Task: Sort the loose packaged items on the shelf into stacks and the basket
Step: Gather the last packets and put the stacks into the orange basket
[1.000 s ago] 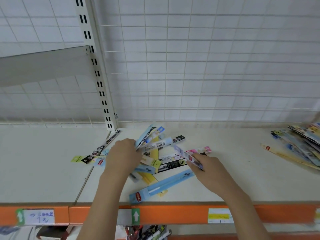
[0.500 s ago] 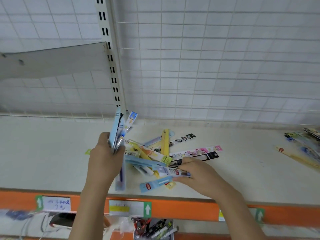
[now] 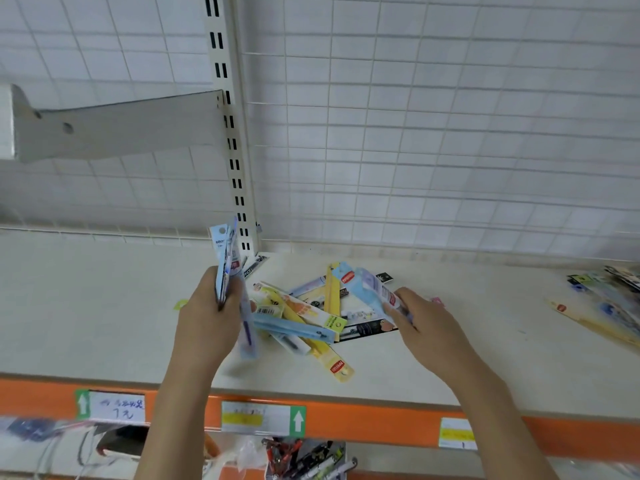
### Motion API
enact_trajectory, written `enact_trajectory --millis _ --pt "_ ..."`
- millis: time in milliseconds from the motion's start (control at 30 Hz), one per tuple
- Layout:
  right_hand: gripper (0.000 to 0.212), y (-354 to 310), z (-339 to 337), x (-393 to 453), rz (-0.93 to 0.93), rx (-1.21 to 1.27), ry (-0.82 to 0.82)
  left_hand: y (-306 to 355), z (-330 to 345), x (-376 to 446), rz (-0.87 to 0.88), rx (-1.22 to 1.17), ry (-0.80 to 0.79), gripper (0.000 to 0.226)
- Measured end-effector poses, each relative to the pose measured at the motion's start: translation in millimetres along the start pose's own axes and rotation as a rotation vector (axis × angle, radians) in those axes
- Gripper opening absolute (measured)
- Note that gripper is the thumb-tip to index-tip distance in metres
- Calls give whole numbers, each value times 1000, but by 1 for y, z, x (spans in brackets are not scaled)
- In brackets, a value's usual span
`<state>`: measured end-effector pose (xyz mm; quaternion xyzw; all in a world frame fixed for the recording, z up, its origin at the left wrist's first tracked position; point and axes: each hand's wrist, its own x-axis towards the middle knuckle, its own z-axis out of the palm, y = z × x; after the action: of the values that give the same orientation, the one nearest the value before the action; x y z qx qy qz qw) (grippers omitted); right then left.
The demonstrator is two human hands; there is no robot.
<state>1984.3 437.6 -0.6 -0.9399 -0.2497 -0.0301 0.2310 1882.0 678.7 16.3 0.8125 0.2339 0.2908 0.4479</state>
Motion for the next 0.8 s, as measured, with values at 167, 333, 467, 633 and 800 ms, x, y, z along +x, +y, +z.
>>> enact_trajectory --millis 167,333,467,633,800 --pt "10 -6 11 7 20 3 129 -3 -11 4 -87 -111 2 23" --pt "7 -20 19 15 7 175 111 -13 -26 5 -66 27 25 6" --pt "22 -30 28 20 24 261 130 -29 -37 11 -123 177 54 27" --pt "30 -45 30 23 24 335 207 -33 -39 17 -82 224 -19 22" --pt "33 -40 33 25 86 243 214 -35 -22 20 -11 251 -245 15"
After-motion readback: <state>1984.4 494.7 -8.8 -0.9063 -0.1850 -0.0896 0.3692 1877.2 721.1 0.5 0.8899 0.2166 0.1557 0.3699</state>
